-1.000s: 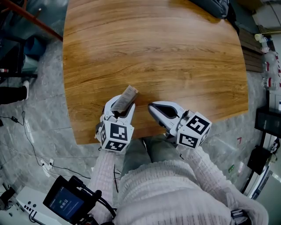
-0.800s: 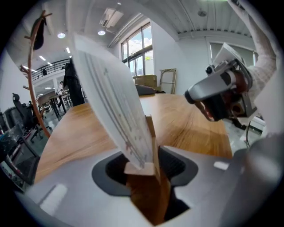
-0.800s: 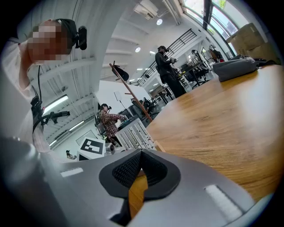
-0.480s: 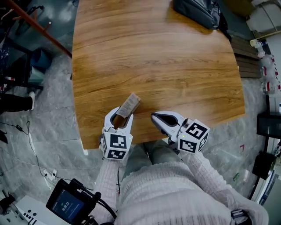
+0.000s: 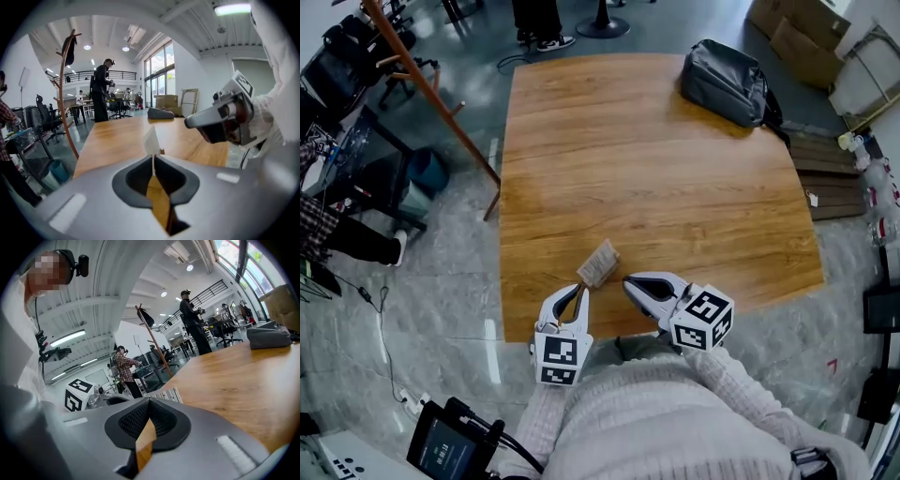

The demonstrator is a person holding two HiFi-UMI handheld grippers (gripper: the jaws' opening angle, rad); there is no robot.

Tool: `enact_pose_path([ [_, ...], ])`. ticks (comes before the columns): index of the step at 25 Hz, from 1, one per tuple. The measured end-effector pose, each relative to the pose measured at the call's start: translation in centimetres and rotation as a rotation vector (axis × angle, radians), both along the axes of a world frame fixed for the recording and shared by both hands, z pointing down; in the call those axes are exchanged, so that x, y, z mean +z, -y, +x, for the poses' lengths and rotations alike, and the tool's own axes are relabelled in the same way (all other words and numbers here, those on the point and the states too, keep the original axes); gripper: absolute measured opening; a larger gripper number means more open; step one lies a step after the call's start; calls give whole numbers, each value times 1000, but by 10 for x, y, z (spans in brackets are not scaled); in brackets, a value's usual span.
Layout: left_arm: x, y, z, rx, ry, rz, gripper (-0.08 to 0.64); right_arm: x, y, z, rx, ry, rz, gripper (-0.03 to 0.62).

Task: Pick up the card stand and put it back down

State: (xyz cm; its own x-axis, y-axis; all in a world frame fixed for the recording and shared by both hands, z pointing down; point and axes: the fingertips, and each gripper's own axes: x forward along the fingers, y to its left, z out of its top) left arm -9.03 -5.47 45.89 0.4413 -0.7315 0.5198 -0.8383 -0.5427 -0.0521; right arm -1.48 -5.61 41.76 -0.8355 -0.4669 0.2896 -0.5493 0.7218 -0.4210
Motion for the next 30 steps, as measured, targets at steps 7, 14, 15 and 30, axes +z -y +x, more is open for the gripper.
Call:
enact_pose_path([
  [7, -29, -7, 16, 41, -73, 43, 9, -7, -4, -12, -65, -24, 53, -2],
  [14, -30, -14, 26, 24, -170, 5, 8, -10, -11, -16, -107, -63, 94, -2],
  [15, -30, -14, 26, 20, -171, 5, 8, -10, -12, -16, -112, -69, 98, -1],
  [30, -32, -19, 27, -1, -169, -5, 8, -9, -18, -12, -123, -97, 99, -2],
])
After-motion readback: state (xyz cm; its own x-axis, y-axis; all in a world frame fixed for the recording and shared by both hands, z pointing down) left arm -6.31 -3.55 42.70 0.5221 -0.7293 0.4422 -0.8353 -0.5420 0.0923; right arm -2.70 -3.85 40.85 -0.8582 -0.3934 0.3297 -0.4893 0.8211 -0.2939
